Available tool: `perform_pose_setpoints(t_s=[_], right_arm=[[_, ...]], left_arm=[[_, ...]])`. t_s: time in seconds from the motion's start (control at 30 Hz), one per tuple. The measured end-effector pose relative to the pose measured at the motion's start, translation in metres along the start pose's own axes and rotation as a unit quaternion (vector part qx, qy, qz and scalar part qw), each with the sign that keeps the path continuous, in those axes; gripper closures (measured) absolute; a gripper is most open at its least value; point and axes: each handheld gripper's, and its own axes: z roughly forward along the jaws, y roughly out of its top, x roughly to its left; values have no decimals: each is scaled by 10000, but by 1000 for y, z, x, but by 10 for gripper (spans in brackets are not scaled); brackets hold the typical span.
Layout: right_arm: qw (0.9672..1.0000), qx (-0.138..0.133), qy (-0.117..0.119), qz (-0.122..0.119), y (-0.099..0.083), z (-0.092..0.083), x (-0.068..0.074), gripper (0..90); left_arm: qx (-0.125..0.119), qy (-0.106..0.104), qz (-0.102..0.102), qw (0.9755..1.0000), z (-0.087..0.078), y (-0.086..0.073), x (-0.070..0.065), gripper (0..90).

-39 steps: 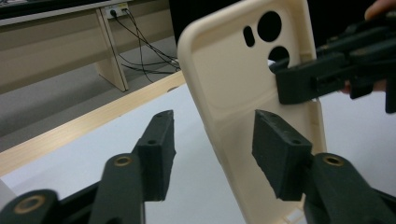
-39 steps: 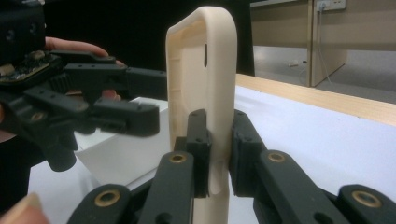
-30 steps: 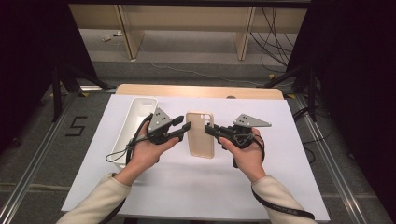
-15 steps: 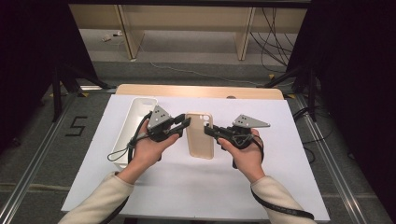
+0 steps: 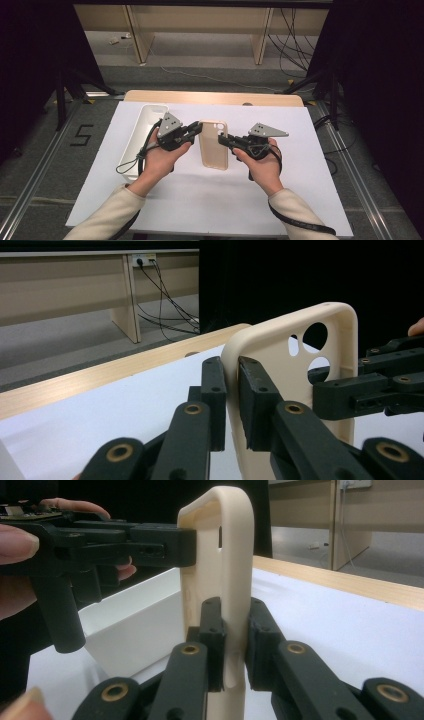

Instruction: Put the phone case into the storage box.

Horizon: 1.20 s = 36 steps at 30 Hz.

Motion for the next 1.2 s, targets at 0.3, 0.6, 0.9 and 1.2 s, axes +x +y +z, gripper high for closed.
perform_pose_setpoints(t_s=[0.3,0.6,0.9,1.2], right_arm=[[10000,-59,8,-2,-1,2,0,812],[10000,-13,-58,-61,-2,3,1,807],[9999,11,-122,-97,-1,2,1,728],[9989,105,-219,-394,1,-4,3,433]], left_arm=[[-77,105,67,9999,-2,2,-4,842],[-85,180,34,9998,-3,3,-5,849],[-129,256,117,9995,-4,7,-7,852],[-135,329,207,9992,-7,10,-1,852]])
